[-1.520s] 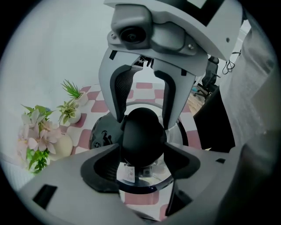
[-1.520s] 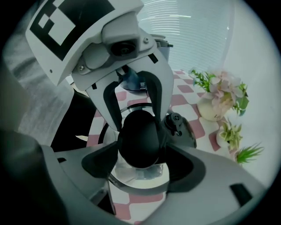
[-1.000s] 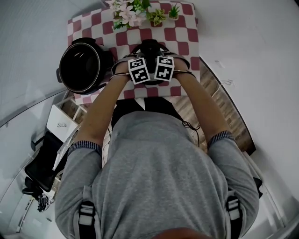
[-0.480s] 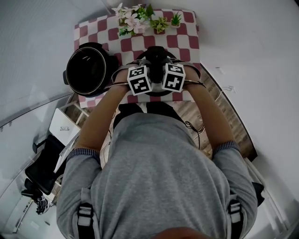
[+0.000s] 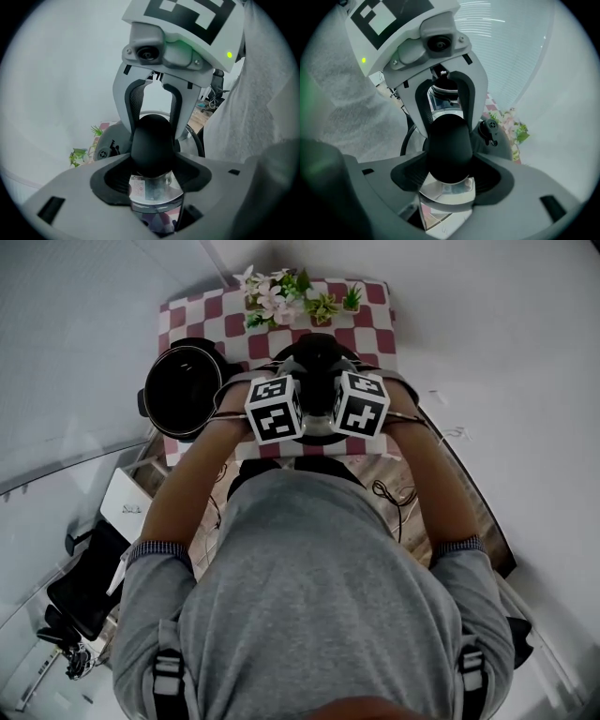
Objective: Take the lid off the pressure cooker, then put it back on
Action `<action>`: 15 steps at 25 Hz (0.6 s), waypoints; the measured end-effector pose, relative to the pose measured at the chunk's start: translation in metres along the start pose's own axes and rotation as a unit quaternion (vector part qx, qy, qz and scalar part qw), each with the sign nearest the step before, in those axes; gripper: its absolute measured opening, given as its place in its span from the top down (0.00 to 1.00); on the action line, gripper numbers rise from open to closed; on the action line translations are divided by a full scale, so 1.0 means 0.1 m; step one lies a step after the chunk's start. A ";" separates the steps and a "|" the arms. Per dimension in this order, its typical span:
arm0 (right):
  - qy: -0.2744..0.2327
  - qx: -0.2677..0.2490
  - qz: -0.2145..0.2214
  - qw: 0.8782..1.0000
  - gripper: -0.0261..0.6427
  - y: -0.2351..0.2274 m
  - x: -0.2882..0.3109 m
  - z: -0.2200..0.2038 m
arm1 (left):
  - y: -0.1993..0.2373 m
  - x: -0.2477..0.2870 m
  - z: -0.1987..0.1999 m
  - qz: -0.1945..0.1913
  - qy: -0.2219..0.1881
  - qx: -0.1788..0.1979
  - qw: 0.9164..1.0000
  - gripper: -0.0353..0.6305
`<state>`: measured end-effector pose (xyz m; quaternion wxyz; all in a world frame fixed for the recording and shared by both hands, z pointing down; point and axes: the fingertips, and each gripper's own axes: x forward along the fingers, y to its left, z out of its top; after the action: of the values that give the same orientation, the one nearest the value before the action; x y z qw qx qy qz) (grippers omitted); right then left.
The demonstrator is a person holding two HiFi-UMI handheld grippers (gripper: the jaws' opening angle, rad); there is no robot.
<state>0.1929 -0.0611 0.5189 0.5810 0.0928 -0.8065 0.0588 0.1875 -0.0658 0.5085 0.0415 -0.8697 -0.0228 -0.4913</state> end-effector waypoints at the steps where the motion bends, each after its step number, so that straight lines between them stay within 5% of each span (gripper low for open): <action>1: -0.003 -0.001 -0.004 1.000 0.53 -0.01 -0.05 0.05 | 0.02 -0.08 0.01 0.004 0.001 0.004 1.000 0.50; 15: -0.020 0.009 -0.040 0.999 0.53 -0.15 -0.24 1.17 | 0.31 -1.03 -0.54 0.021 0.003 0.037 0.999 0.50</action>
<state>0.0953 -0.0979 0.4584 0.5661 0.1313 -0.8128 0.0404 0.0905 -0.1017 0.4463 0.0835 -0.8662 -0.0227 -0.4922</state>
